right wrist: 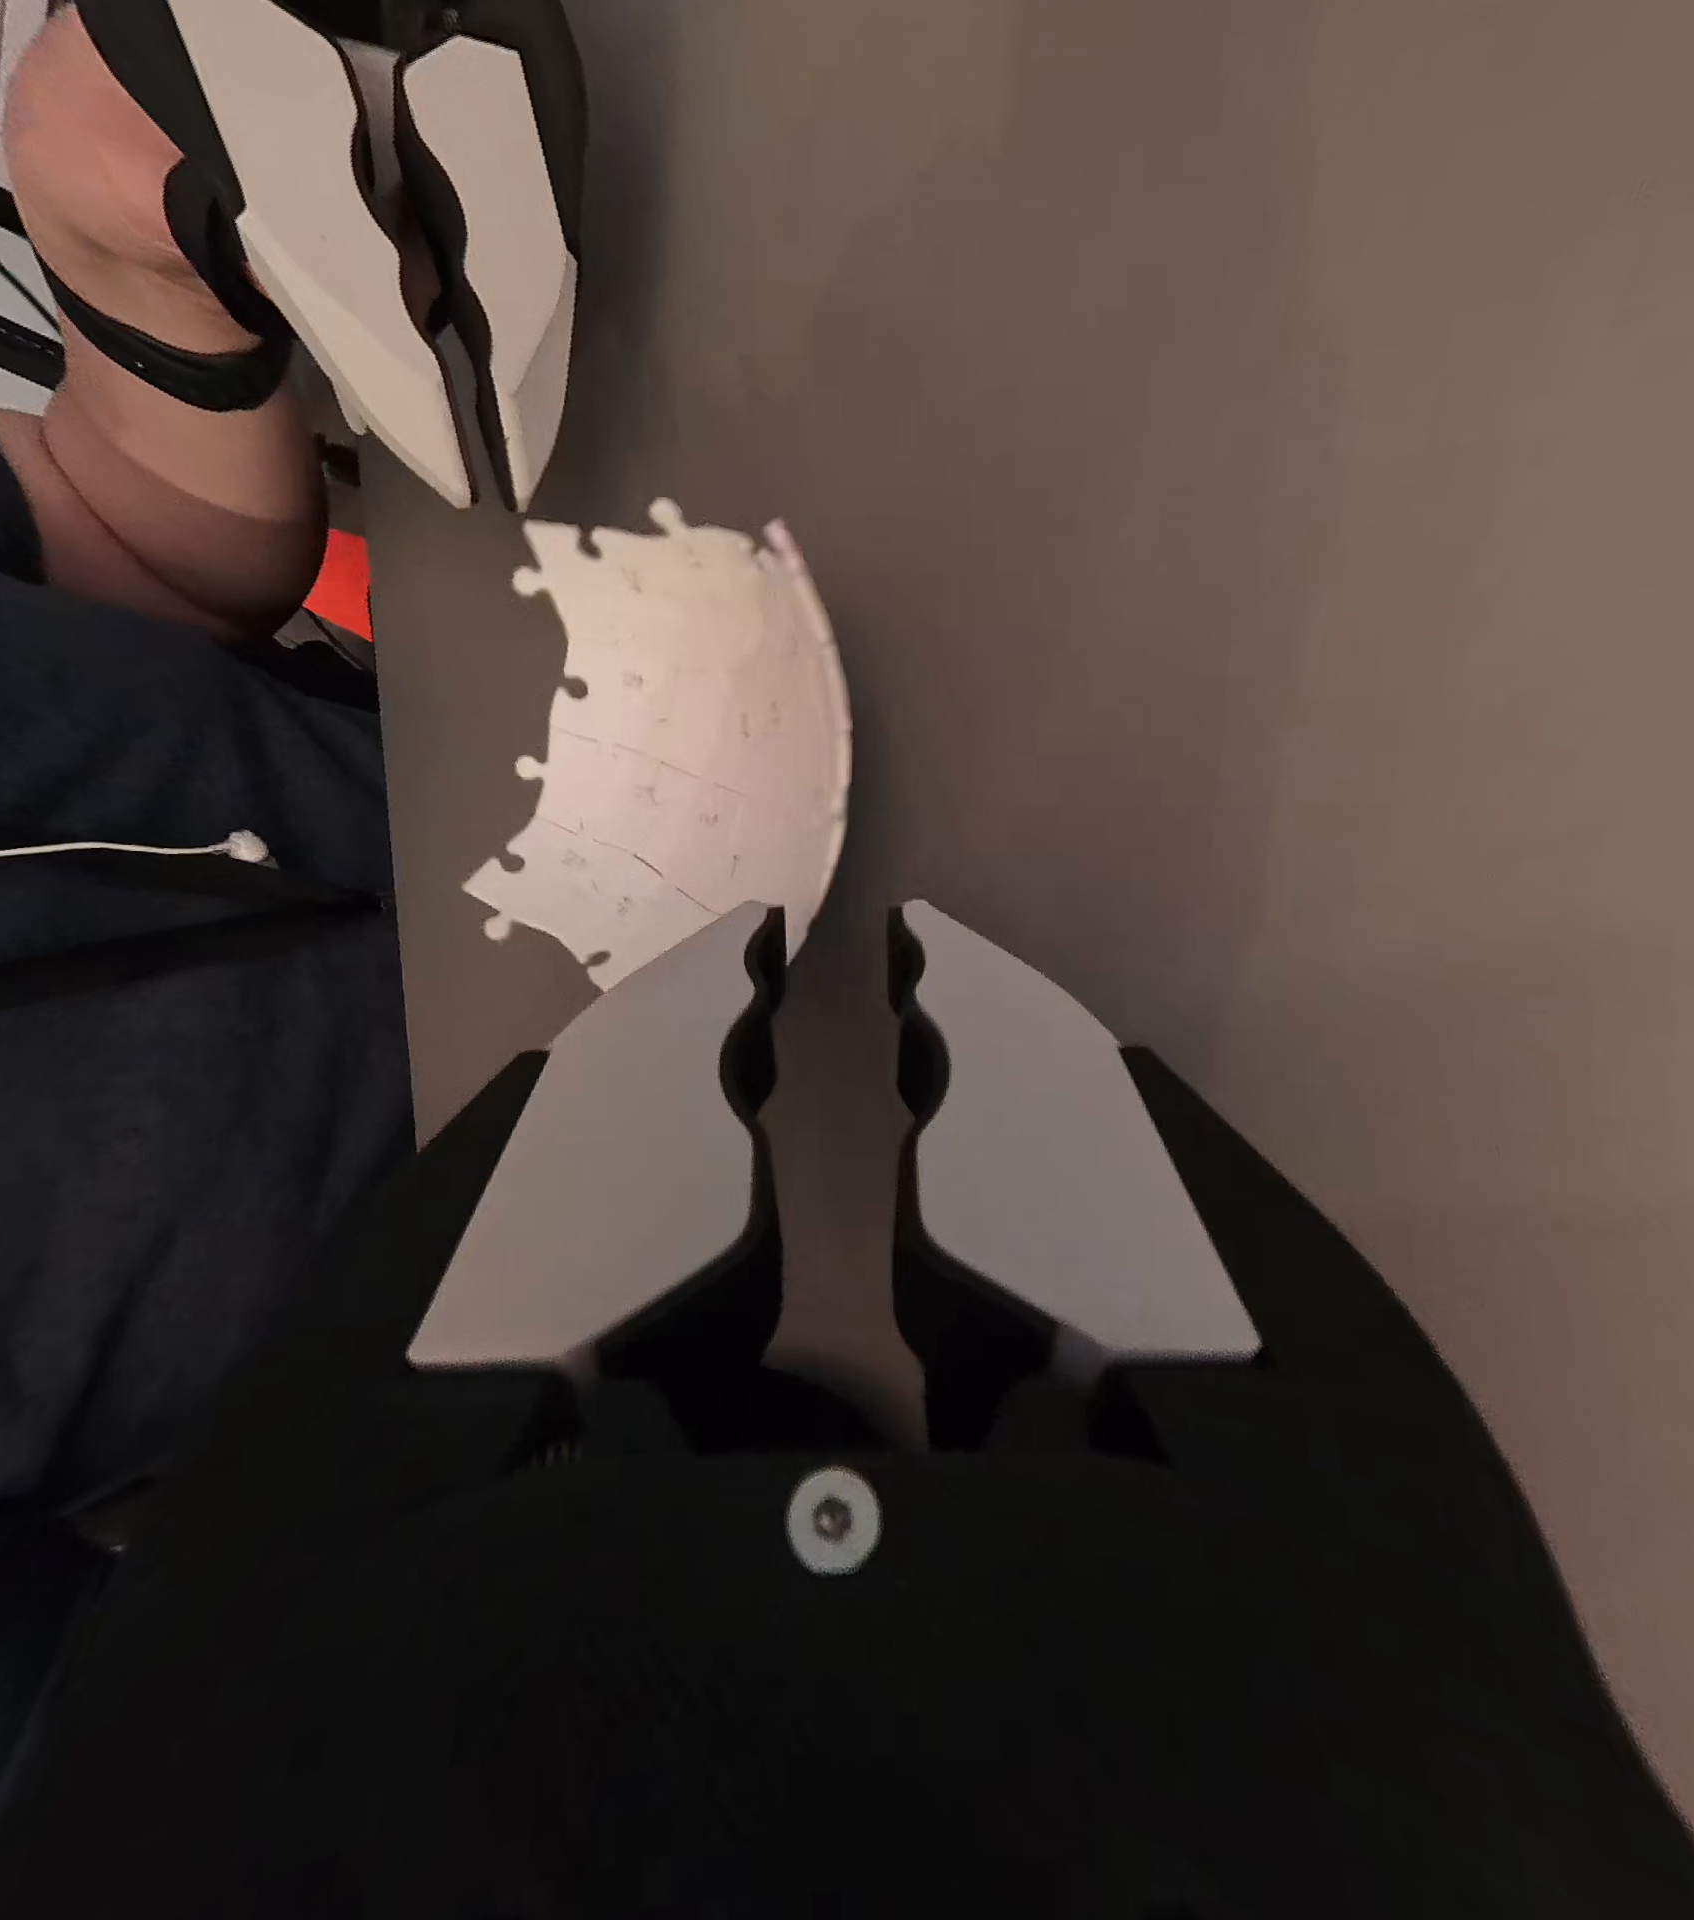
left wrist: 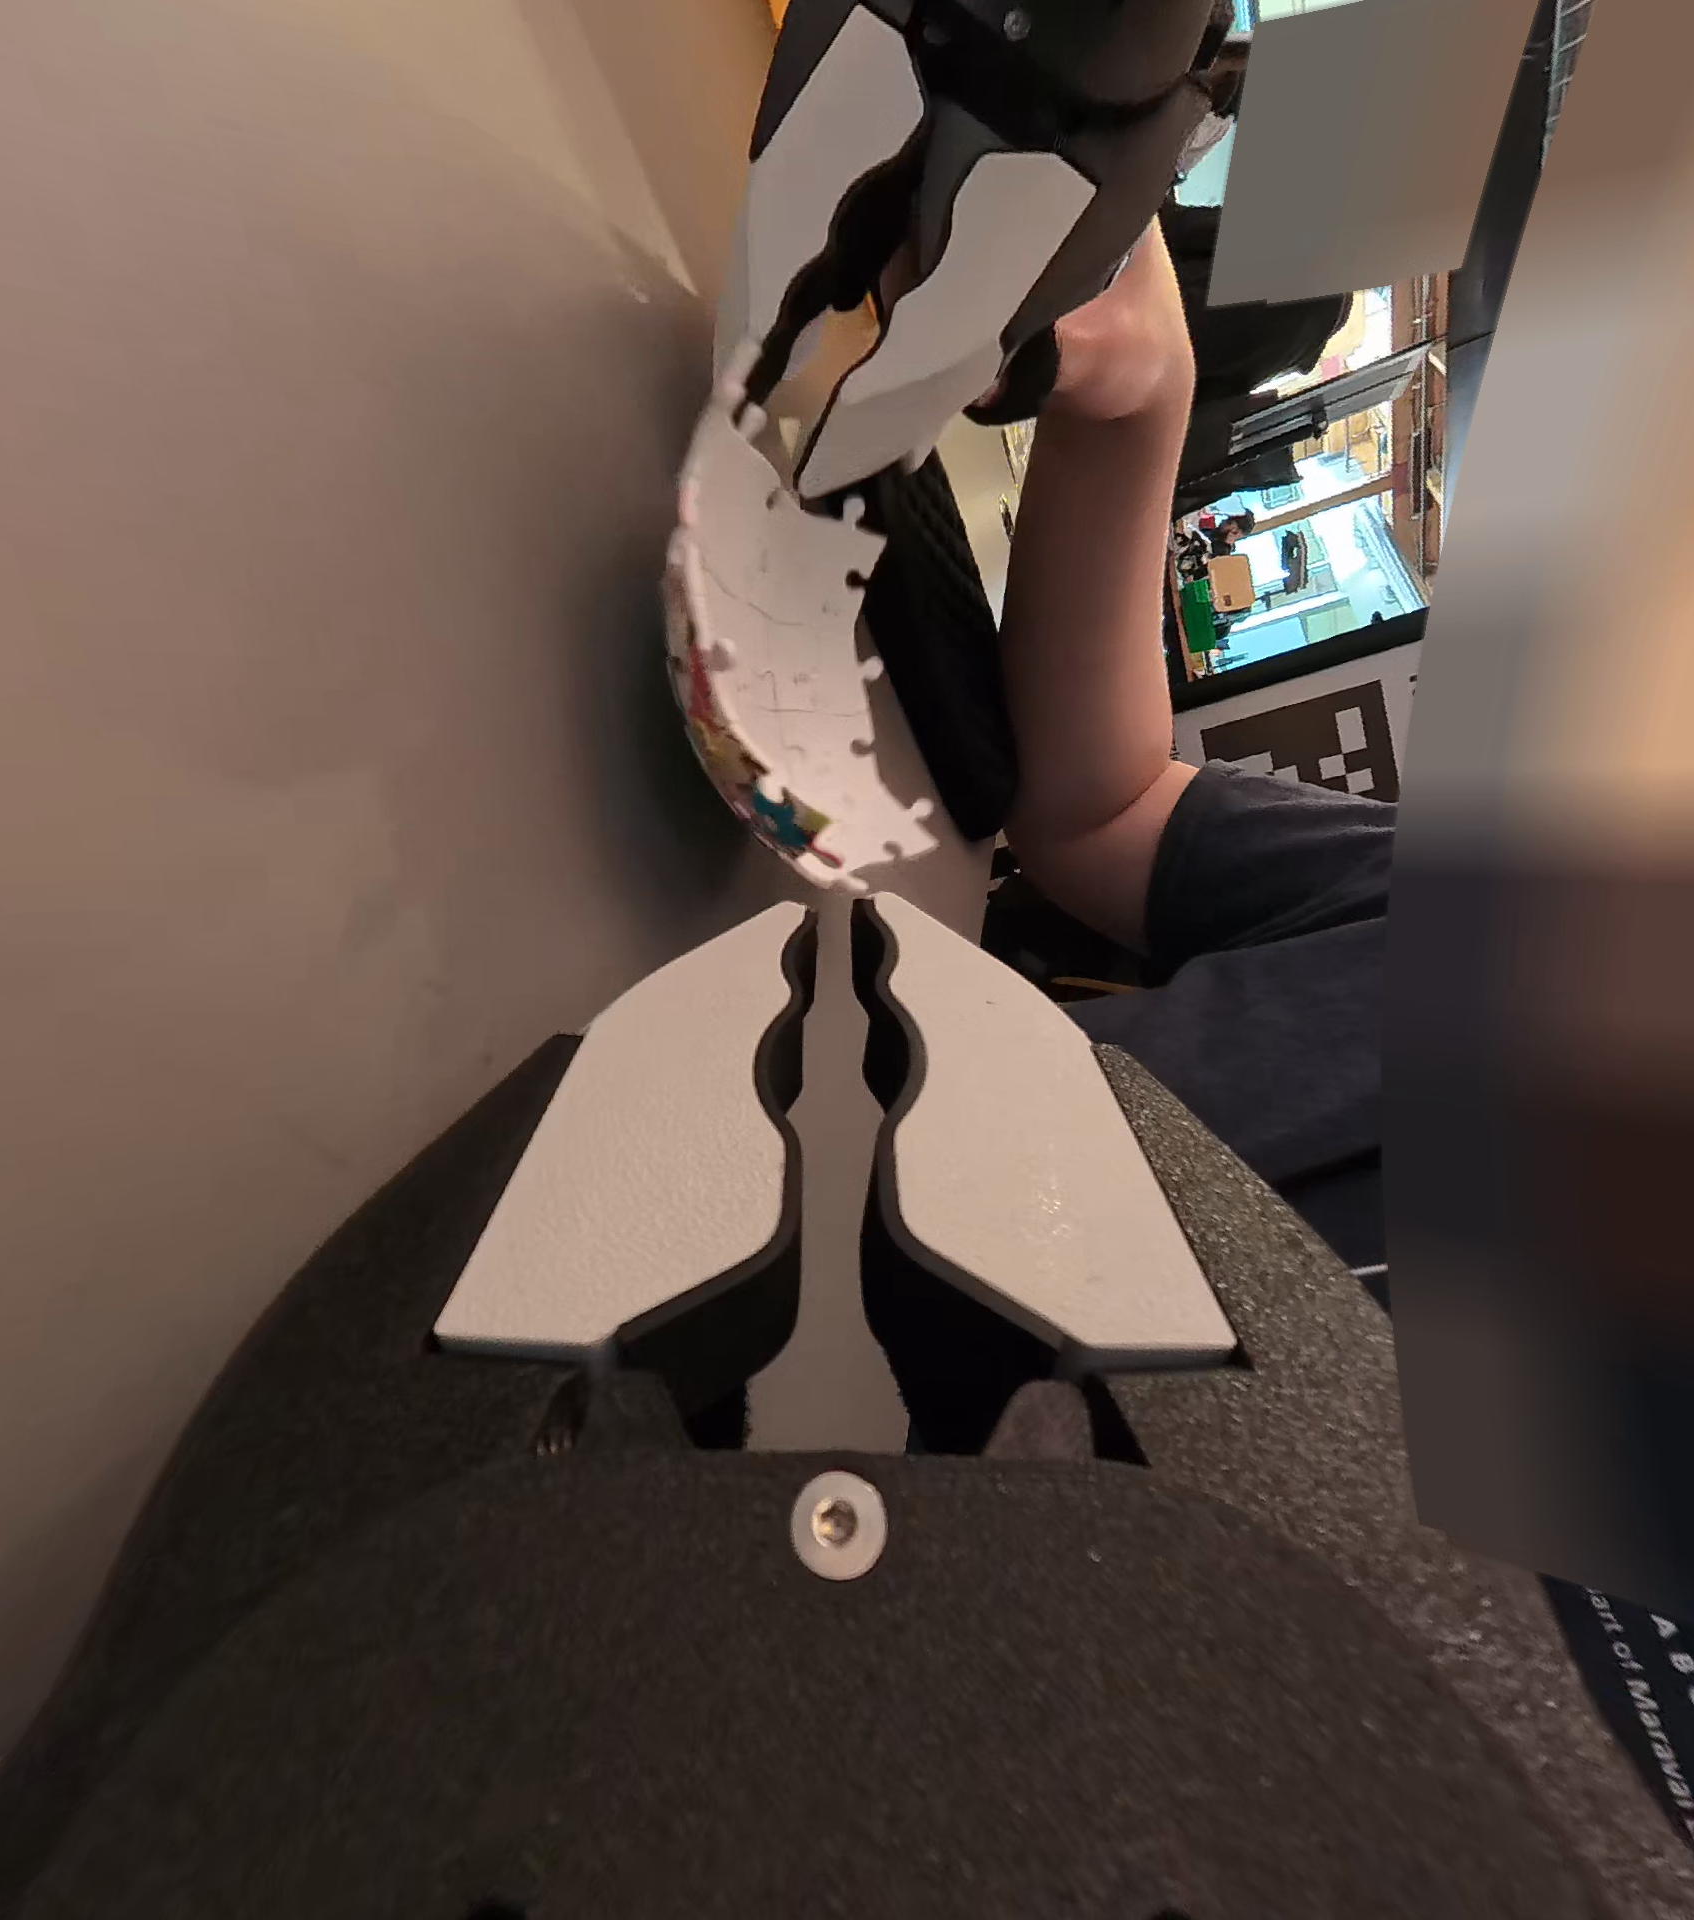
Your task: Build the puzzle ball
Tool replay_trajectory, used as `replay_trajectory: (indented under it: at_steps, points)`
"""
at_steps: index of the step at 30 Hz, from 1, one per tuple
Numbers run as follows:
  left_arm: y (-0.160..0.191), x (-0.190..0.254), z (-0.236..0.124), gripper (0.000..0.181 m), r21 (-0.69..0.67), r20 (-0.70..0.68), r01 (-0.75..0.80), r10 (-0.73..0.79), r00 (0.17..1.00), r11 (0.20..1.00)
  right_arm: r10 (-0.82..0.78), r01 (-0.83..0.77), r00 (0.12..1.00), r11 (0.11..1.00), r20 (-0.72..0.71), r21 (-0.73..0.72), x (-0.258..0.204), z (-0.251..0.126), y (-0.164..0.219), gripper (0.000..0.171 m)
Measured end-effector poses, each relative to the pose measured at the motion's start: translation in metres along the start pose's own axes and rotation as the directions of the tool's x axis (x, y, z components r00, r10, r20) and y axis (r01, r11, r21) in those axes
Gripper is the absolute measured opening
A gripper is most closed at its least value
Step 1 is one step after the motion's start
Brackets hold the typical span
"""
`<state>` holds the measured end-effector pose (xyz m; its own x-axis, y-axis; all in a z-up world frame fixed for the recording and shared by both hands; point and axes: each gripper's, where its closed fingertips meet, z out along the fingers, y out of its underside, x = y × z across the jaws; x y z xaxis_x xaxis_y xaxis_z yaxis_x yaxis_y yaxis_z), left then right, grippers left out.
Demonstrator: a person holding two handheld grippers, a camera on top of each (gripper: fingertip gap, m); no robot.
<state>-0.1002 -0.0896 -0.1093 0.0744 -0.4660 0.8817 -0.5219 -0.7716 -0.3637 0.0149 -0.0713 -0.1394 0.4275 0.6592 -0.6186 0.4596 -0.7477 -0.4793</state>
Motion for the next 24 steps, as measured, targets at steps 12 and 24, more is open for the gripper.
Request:
replay_trajectory:
  at_steps: [12, 24]
  points:
    - [0.004, -0.006, 0.014, 0.009, -0.035, -0.010, 0.017, -0.017, 1.000, 0.999, 0.140, -0.142, 0.987, 0.990, 0.075, 0.022, -0.015, 0.007, -0.002, 0.005]
    - [-0.002, -0.021, -0.009, 0.009, 0.029, 0.030, 0.045, -0.046, 0.998, 0.999, 0.295, -0.309, 0.947, 0.946, 0.128, 0.102, -0.026, 0.020, -0.012, 0.009]
